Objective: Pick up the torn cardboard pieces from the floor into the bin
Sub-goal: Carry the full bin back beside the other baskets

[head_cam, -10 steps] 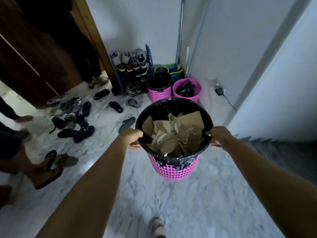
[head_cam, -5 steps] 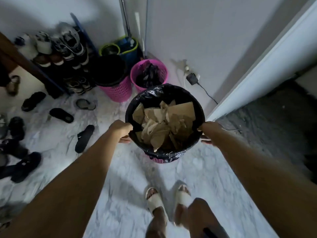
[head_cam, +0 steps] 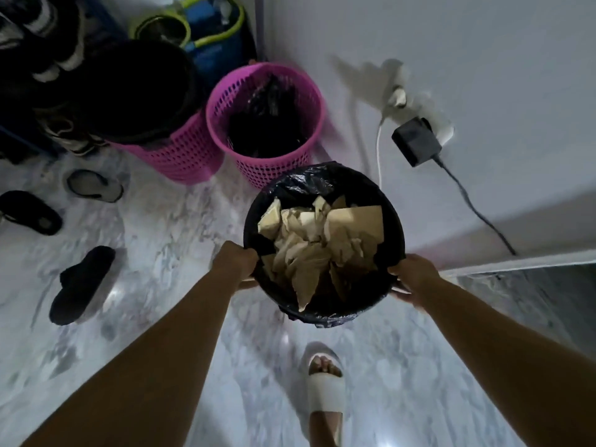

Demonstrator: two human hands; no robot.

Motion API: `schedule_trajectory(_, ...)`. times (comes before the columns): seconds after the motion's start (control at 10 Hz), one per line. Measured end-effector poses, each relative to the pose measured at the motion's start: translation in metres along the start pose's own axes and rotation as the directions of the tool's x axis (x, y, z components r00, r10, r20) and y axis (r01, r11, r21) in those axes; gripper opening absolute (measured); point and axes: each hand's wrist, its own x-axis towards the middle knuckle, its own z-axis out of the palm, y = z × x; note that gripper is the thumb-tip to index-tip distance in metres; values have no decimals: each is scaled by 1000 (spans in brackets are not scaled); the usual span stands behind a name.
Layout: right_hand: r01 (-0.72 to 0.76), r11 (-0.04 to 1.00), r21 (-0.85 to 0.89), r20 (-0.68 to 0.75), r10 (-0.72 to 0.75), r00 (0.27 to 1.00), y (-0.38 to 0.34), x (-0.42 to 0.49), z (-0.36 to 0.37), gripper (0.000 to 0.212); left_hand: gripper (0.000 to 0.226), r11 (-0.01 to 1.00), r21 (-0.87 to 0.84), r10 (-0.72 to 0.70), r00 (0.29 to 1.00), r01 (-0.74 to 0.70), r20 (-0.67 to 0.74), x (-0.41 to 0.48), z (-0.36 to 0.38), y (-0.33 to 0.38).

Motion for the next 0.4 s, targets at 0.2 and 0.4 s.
schedule_trajectory(0.2,5,994,-111,5,-5,1000,19,42,18,35,36,998,-46,-45,998,47,43,29,35,-15)
schedule_trajectory(0.4,128,977,-173,58,-119,991,9,4,11,44,46,987,-158,65,987,-42,148,-9,12,-15)
